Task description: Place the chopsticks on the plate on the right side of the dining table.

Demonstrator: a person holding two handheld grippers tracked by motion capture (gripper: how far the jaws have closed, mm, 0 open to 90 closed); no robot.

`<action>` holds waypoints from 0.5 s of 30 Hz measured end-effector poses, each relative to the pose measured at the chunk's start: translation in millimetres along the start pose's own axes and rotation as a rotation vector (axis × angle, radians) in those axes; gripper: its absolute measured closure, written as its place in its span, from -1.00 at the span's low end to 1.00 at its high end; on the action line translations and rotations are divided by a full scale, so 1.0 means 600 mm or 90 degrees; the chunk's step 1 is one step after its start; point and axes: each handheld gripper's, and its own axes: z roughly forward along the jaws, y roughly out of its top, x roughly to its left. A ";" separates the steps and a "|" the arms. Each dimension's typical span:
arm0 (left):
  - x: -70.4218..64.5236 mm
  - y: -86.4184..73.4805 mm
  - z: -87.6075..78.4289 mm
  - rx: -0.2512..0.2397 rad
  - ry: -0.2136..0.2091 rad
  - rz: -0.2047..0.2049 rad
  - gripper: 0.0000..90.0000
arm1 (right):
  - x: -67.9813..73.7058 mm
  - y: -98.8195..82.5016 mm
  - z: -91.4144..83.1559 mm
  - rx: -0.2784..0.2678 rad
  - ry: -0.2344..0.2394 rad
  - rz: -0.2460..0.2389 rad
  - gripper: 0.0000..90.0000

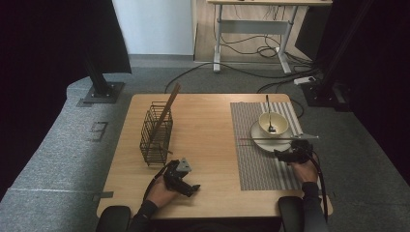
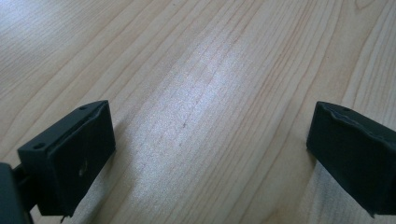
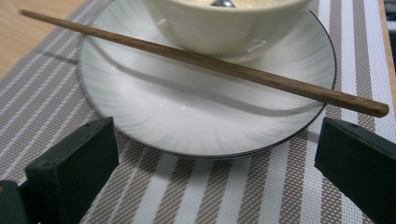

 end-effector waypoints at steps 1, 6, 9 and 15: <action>0.000 0.000 0.000 0.000 0.000 0.000 -0.99 | 0.004 0.000 -0.005 0.000 0.002 -0.004 -1.00; 0.000 0.000 0.000 0.000 0.000 0.000 -0.99 | 0.018 -0.006 -0.026 -0.003 0.022 -0.020 -1.00; 0.000 0.000 0.000 0.000 0.000 0.000 -0.99 | 0.028 -0.014 -0.038 0.005 0.031 -0.032 -1.00; 0.000 0.000 0.000 0.000 0.000 0.000 -0.99 | 0.046 -0.028 -0.064 0.005 0.062 -0.042 -1.00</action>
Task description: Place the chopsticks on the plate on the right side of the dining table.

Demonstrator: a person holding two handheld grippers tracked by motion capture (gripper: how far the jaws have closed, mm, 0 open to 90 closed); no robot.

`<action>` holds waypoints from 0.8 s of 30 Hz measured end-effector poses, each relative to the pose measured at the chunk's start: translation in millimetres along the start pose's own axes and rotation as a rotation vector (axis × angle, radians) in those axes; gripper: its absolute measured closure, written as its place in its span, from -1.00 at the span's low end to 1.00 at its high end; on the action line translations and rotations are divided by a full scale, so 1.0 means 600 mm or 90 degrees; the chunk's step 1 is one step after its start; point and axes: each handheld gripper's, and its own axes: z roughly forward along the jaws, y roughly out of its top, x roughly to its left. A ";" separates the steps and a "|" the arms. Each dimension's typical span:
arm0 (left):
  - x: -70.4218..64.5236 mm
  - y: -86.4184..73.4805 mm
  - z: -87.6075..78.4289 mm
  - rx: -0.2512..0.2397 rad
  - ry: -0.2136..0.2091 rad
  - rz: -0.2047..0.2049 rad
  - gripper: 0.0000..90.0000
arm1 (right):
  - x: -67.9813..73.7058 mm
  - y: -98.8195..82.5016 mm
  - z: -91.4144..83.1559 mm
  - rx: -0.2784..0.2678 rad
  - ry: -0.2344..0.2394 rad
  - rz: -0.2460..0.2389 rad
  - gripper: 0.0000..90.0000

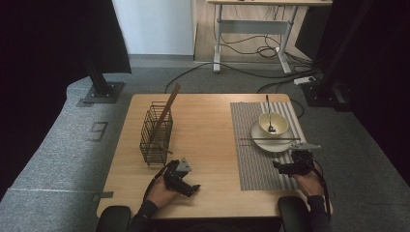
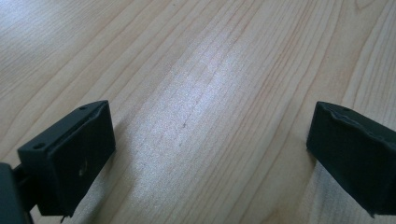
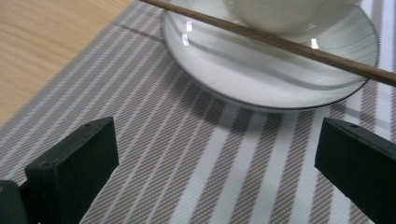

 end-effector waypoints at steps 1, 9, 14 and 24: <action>0.000 0.000 0.000 0.000 0.000 0.000 -0.99 | 0.005 -0.001 -0.006 -0.002 0.009 -0.005 -1.00; 0.000 0.000 0.000 0.000 0.000 0.000 -0.99 | 0.031 -0.002 -0.038 -0.021 0.069 -0.017 -1.00; 0.000 0.000 0.000 0.000 0.000 0.001 -0.99 | 0.050 0.014 -0.050 -0.038 0.106 -0.021 -1.00; 0.000 0.000 0.000 -0.002 0.000 -0.001 -0.98 | 0.097 0.077 -0.043 -0.043 0.167 -0.059 -1.00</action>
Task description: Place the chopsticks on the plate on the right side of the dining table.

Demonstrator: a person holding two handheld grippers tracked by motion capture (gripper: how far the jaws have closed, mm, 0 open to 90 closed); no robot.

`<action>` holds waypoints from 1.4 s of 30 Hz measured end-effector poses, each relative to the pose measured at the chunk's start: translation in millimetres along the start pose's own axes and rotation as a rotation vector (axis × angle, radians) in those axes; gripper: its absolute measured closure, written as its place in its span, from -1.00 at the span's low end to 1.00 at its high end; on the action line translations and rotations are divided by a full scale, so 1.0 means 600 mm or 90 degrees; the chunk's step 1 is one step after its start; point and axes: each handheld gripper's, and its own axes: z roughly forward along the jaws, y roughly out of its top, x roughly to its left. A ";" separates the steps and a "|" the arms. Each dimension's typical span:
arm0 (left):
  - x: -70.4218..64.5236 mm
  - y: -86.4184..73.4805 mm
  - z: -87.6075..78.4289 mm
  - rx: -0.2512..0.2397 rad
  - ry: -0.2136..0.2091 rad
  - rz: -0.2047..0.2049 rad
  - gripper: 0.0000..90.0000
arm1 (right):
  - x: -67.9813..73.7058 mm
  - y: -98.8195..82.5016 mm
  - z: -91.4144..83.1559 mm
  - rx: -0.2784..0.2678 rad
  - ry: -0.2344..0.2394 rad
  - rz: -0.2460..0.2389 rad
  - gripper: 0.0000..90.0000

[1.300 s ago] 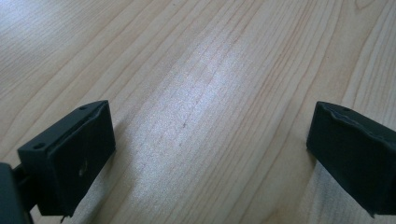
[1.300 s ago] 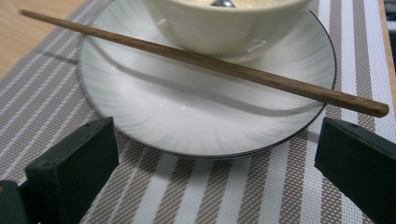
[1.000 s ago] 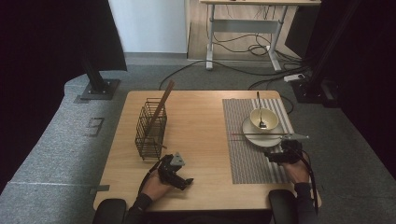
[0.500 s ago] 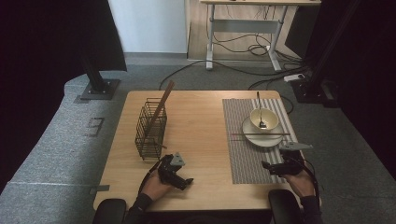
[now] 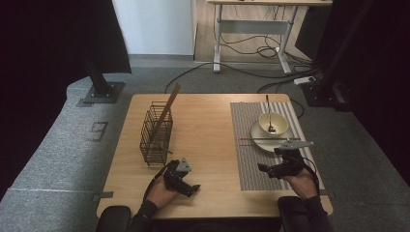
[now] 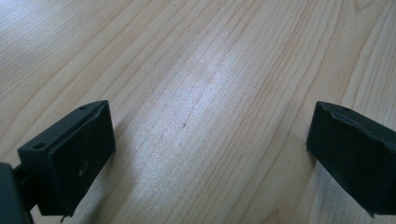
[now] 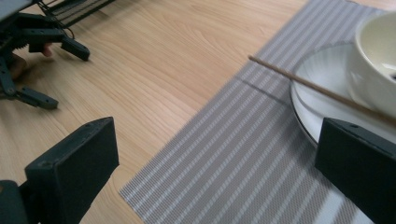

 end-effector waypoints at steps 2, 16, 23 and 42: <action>0.000 0.000 0.000 0.001 0.000 0.000 -0.98 | 0.005 0.014 0.008 0.000 0.008 -0.006 -1.00; -0.002 0.000 0.000 0.003 0.002 -0.006 -1.00 | 0.049 0.098 0.068 0.043 0.022 -0.084 -1.00; -0.003 -0.001 0.000 0.003 0.002 -0.005 -1.00 | 0.080 0.136 0.105 0.055 0.044 -0.113 -1.00; -0.010 -0.004 -0.004 0.004 0.006 -0.003 -1.00 | 0.164 0.217 0.192 0.051 0.100 -0.165 -1.00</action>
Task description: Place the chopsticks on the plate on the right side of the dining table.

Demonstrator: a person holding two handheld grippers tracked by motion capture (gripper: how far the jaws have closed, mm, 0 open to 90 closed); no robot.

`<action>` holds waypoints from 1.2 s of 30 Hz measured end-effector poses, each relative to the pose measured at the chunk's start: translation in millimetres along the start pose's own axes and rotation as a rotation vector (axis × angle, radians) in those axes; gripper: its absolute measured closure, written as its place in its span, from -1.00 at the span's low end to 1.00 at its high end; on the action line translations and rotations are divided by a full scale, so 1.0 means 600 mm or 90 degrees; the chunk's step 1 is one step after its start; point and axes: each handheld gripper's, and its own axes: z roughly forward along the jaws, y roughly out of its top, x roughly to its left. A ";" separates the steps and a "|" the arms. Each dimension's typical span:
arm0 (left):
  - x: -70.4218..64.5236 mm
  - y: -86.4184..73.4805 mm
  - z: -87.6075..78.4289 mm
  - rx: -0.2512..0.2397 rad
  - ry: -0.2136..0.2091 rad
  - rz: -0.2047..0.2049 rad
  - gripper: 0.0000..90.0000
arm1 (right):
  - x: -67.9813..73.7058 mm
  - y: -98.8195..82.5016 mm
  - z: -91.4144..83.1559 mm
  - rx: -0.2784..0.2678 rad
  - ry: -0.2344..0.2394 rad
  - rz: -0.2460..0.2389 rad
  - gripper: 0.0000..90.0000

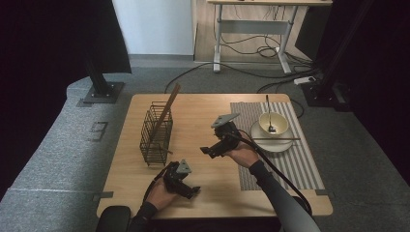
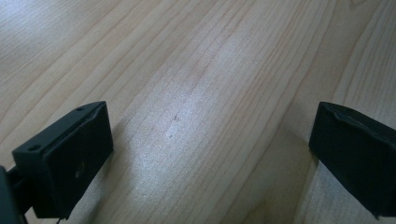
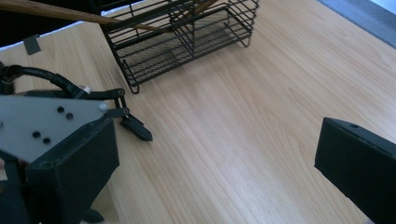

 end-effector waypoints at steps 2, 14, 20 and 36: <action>-0.002 -0.001 0.000 -0.002 0.000 -0.002 -1.00 | 0.006 0.007 0.009 0.001 0.006 -0.006 -1.00; -0.008 -0.003 -0.003 0.000 -0.004 0.002 -1.00 | 0.044 0.046 0.056 -0.001 0.044 -0.035 -1.00; -0.009 -0.003 -0.002 -0.002 -0.005 0.001 -1.00 | 0.066 0.060 0.078 0.001 0.058 -0.053 -1.00; -0.009 -0.002 -0.002 -0.001 -0.006 0.003 -1.00 | 0.104 0.088 0.121 -0.012 0.089 -0.072 -0.93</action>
